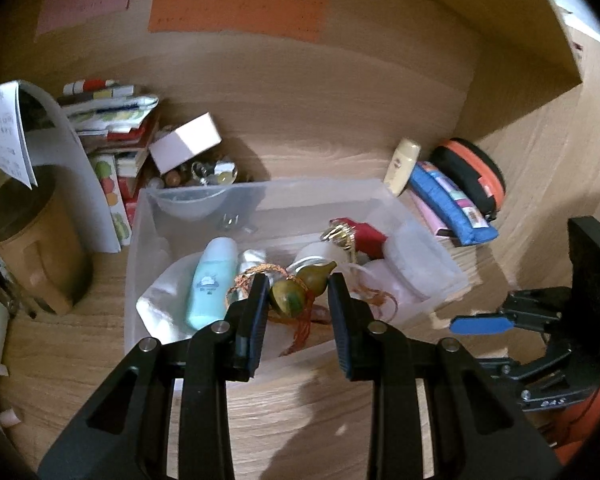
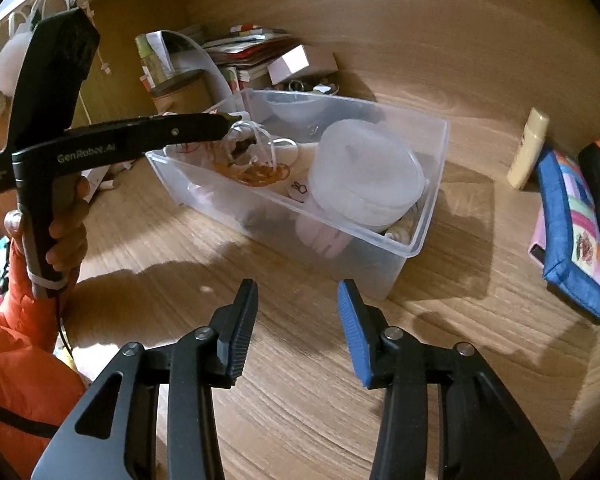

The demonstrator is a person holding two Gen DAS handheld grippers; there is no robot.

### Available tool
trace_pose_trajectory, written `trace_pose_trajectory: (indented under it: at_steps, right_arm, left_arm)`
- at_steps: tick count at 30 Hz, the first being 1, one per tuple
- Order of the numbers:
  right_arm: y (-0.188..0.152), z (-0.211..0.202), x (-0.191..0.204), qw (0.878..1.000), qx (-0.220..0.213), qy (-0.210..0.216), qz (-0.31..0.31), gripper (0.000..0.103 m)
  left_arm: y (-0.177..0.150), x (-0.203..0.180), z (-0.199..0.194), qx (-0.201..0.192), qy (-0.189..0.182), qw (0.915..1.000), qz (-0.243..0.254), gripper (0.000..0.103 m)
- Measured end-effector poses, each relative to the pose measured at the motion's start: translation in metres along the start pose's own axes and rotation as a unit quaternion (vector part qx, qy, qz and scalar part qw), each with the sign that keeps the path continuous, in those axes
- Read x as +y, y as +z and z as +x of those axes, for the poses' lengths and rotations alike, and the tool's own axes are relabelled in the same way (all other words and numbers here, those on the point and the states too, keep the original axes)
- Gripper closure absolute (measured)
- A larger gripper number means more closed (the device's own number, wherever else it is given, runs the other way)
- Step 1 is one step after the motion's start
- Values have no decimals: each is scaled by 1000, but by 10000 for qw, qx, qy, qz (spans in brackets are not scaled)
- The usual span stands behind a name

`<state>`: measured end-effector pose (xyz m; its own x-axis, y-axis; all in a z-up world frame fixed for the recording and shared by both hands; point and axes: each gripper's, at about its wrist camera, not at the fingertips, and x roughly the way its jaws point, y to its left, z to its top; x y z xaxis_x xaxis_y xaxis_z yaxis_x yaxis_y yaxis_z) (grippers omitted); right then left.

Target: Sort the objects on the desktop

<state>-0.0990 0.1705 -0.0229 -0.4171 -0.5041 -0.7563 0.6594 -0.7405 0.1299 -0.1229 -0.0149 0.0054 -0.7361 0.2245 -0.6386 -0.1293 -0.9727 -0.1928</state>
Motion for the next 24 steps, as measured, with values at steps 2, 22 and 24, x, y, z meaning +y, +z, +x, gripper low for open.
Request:
trace_pose_trajectory:
  at_steps: [2,22,24]
  right_arm:
    - [-2,2,0,9999,90,48,65,65]
    - [-89,-35,83,9989,436,-160,-7,65]
    - [-96,-35,91,9988,466,-172,-14,65]
  left_arm:
    - [0,3,2,51,27,10000,-2,74]
    - [-12,-2,9,272,282,9982,464,73]
    - [-12,0,9,274,219,9984,434,72]
